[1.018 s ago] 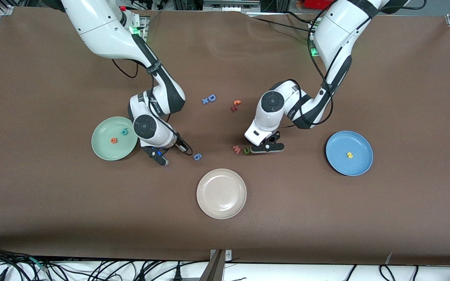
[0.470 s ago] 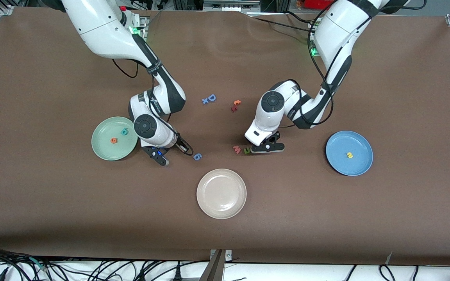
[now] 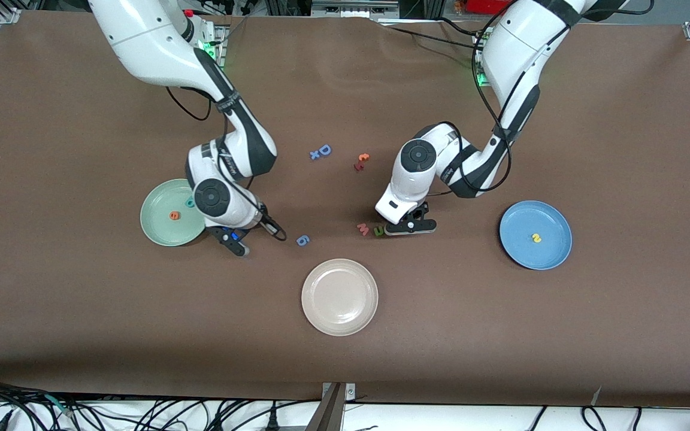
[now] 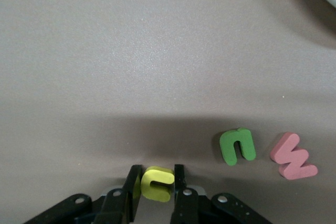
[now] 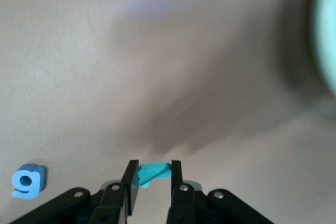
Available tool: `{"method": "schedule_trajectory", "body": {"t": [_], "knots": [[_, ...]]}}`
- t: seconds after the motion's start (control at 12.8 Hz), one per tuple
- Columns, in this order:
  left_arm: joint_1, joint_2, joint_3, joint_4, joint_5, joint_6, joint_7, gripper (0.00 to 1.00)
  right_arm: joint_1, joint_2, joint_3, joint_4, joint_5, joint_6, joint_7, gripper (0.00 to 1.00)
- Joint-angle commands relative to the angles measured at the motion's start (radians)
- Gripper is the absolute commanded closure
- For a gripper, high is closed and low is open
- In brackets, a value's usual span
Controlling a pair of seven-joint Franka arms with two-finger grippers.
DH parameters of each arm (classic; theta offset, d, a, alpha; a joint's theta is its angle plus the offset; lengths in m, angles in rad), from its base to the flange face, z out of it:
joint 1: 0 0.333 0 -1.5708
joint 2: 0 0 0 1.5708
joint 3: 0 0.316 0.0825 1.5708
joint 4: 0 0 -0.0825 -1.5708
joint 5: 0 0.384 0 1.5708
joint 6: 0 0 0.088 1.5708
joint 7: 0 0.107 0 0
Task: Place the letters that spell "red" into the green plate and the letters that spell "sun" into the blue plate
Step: 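Lift the r with the right gripper while the left gripper grasps the u, then place the r on the green plate while the left gripper carries the u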
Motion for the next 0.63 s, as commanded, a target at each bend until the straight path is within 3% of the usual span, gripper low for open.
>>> {"method": "schedule_trajectory", "body": {"t": [0.0, 0.23, 0.55], "knots": [[0.005, 0.002, -0.003, 0.003, 0.024, 0.000, -0.015, 0.80, -0.004, -0.083, -0.097, 0.005, 0.001, -0.167, -0.158, 0.95], [0.008, -0.005, -0.003, 0.006, 0.024, -0.001, -0.008, 0.83, -0.004, -0.100, -0.254, -0.009, 0.004, -0.271, -0.413, 0.95], [0.054, -0.039, -0.007, 0.022, 0.025, -0.026, 0.004, 0.82, -0.022, -0.088, -0.369, -0.096, 0.006, -0.243, -0.625, 0.94]]}}
